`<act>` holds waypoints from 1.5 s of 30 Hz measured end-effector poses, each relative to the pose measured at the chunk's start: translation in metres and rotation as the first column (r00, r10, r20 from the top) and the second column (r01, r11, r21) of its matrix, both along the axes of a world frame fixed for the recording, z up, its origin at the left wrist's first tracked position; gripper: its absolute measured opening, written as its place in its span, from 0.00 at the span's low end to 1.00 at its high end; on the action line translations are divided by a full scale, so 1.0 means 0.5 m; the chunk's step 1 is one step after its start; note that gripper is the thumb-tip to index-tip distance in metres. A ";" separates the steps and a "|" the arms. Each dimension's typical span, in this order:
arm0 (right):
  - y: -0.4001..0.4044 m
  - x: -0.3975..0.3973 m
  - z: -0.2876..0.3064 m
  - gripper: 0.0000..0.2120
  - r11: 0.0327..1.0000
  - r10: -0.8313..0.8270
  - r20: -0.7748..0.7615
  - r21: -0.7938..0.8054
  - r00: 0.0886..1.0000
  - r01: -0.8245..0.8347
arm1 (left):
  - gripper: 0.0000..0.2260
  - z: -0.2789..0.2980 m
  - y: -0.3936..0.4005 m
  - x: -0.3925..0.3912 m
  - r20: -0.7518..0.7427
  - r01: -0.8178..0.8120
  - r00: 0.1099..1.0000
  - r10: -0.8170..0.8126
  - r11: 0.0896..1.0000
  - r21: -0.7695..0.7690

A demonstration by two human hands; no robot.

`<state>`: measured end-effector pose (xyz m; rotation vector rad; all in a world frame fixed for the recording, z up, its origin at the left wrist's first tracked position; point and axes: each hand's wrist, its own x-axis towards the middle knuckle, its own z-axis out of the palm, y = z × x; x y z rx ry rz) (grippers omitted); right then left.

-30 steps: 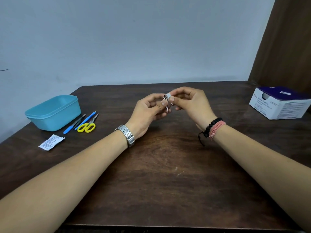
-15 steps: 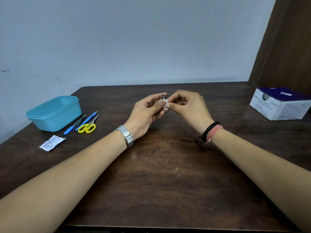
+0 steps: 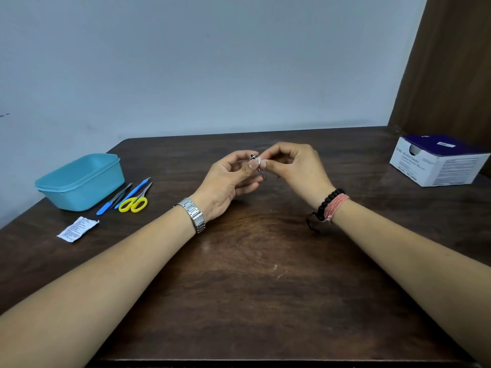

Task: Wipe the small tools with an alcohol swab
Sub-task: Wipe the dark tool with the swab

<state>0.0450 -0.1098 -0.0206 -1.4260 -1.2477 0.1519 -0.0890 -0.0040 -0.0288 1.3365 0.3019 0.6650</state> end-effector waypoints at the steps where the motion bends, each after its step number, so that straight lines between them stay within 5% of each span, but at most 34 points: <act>1: 0.001 0.002 -0.001 0.02 1.000 0.005 -0.020 -0.005 1.000 -0.005 | 0.09 -0.001 -0.001 0.002 0.000 -0.004 1.000 0.004 1.000 0.017; 7: 0.003 -0.013 -0.012 0.02 0.979 0.091 -0.008 -0.184 0.996 -0.091 | 0.05 0.000 0.008 0.003 0.055 -0.047 0.997 0.049 0.998 -0.039; 17: 0.003 -0.003 0.003 0.05 0.998 0.044 -0.302 -0.038 0.952 -0.059 | 0.04 -0.006 0.002 0.005 0.015 -0.090 0.996 0.089 0.984 0.152; 24: 0.006 0.002 0.000 0.02 1.000 0.010 -0.198 -0.023 0.980 -0.015 | 0.10 -0.014 0.006 0.008 -0.006 -0.123 0.991 0.132 0.936 0.329; 29: 0.003 0.005 0.001 0.02 1.000 0.006 -0.209 -0.014 0.978 -0.009 | 0.11 -0.011 0.006 0.010 -0.011 -0.157 0.986 0.168 0.938 0.308; 37: -0.008 -0.007 0.004 0.03 0.987 -0.163 0.300 0.041 0.940 0.158 | 0.08 -0.018 0.008 0.011 -0.044 -0.158 0.981 0.190 0.905 0.394; 45: -0.007 -0.004 0.001 0.04 0.988 -0.148 0.427 0.031 0.892 0.149 | 0.08 -0.021 0.012 0.013 -0.062 -0.142 0.981 0.185 0.894 0.425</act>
